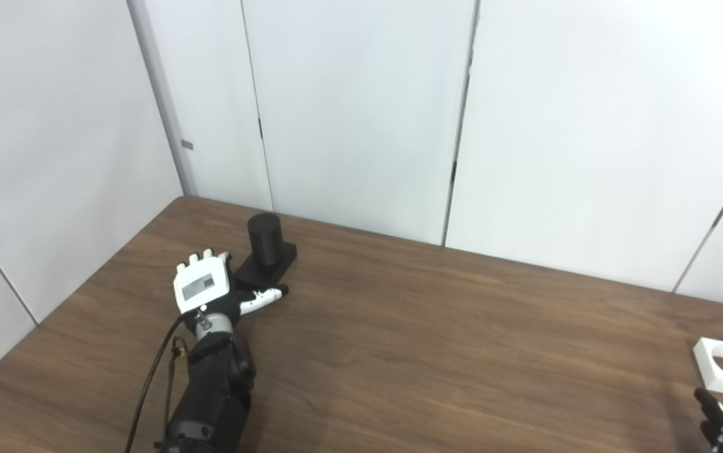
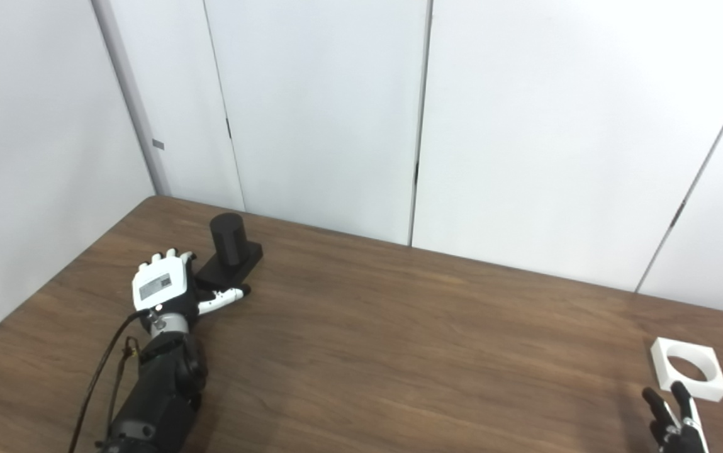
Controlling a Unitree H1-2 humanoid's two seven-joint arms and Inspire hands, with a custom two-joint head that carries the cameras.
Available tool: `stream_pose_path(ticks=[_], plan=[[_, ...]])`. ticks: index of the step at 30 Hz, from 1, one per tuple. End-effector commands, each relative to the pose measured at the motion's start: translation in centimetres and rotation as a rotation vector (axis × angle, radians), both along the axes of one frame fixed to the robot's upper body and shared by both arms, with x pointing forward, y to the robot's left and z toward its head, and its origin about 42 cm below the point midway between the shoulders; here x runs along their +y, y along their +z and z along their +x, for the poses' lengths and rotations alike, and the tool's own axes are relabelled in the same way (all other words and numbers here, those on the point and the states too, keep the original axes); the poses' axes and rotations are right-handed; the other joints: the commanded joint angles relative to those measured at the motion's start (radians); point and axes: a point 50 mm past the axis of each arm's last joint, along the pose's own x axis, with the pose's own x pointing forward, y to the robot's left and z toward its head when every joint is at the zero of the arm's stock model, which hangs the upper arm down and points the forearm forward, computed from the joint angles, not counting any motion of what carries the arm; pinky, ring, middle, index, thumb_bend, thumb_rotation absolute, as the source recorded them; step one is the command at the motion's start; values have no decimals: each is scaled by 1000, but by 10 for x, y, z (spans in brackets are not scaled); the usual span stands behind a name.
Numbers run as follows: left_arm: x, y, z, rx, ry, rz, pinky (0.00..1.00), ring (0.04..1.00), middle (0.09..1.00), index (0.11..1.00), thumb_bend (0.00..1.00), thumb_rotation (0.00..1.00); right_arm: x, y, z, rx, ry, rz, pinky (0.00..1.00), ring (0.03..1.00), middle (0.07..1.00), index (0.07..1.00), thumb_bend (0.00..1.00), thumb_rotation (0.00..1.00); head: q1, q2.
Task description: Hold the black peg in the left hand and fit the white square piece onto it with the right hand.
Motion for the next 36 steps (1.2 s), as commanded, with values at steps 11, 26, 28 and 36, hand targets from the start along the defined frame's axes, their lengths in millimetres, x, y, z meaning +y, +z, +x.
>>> stream_pose_path(ticks=[11,26,28,36], plan=[[-4,41,32,-88,-9,46,1000,993,959,856,950,756,6,-26,-21,98,-26,58,1000,989,912,1000,639,1000,-1,7],[-8,38,35,-79,-24,93,1000,930,857,634,745,530,5,-24,-19,92,-21,37,1000,968,909,1000,651,1000,-5,20],[-7,39,34,-73,-23,99,1000,927,853,646,751,539,5,-24,-19,93,-21,25,1000,972,910,1000,649,1000,-5,20],[-4,36,35,-46,2,106,1000,943,895,719,802,596,4,-24,-20,90,-11,34,1000,983,912,1000,635,1000,-5,24]])
